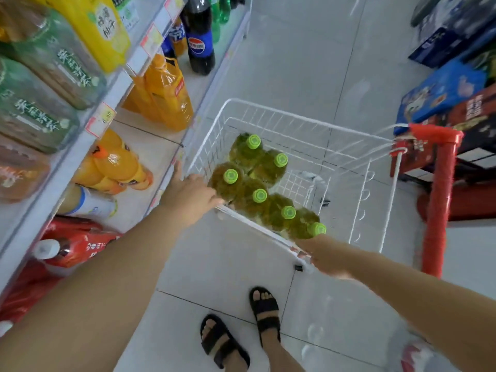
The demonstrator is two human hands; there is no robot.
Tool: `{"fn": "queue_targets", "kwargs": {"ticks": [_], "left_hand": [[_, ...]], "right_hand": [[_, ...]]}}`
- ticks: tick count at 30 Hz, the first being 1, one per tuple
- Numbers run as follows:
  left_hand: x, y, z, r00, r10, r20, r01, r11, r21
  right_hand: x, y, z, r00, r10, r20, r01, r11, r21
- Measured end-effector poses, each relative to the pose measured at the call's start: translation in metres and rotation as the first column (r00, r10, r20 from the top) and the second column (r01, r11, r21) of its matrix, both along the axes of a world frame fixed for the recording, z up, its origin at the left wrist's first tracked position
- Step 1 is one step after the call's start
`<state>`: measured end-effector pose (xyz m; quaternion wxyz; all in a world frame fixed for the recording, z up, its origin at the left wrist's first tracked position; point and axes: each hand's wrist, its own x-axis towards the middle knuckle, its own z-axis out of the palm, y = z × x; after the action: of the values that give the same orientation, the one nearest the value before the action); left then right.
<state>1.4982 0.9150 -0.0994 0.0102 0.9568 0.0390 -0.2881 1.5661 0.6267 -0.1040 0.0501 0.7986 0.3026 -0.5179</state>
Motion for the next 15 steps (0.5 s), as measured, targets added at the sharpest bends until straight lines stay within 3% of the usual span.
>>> {"fn": "queue_targets", "kwargs": {"ticks": [2,4,7,9,12,15], "left_hand": [[-0.023,0.0,-0.009,1.0,-0.008,-0.016,0.007,0.999,-0.034],[-0.047,-0.005,-0.023,0.994,-0.014,0.112,0.026,0.993,-0.111],[-0.064,-0.012,-0.036,0.967,-0.007,0.255,0.025,0.998,-0.065],[-0.071,-0.014,-0.04,0.963,0.008,0.269,0.009,0.998,-0.061],[-0.074,-0.015,-0.038,0.95,0.045,0.309,-0.026,0.997,-0.066],[-0.075,-0.014,-0.041,0.938,0.092,0.334,-0.066,0.994,-0.086]], "right_hand": [[0.0,-0.014,0.005,0.997,0.063,0.046,-0.063,0.998,-0.014],[0.003,-0.021,0.011,0.988,0.124,0.09,-0.122,0.992,-0.031],[0.011,-0.016,0.024,0.981,0.137,0.138,-0.128,0.989,-0.074],[0.02,0.006,0.031,0.991,0.022,0.129,-0.025,0.999,0.024],[0.029,0.057,0.022,0.971,-0.198,0.138,0.145,0.936,0.321],[0.022,0.101,-0.006,0.943,-0.261,0.207,0.167,0.908,0.385]]}}
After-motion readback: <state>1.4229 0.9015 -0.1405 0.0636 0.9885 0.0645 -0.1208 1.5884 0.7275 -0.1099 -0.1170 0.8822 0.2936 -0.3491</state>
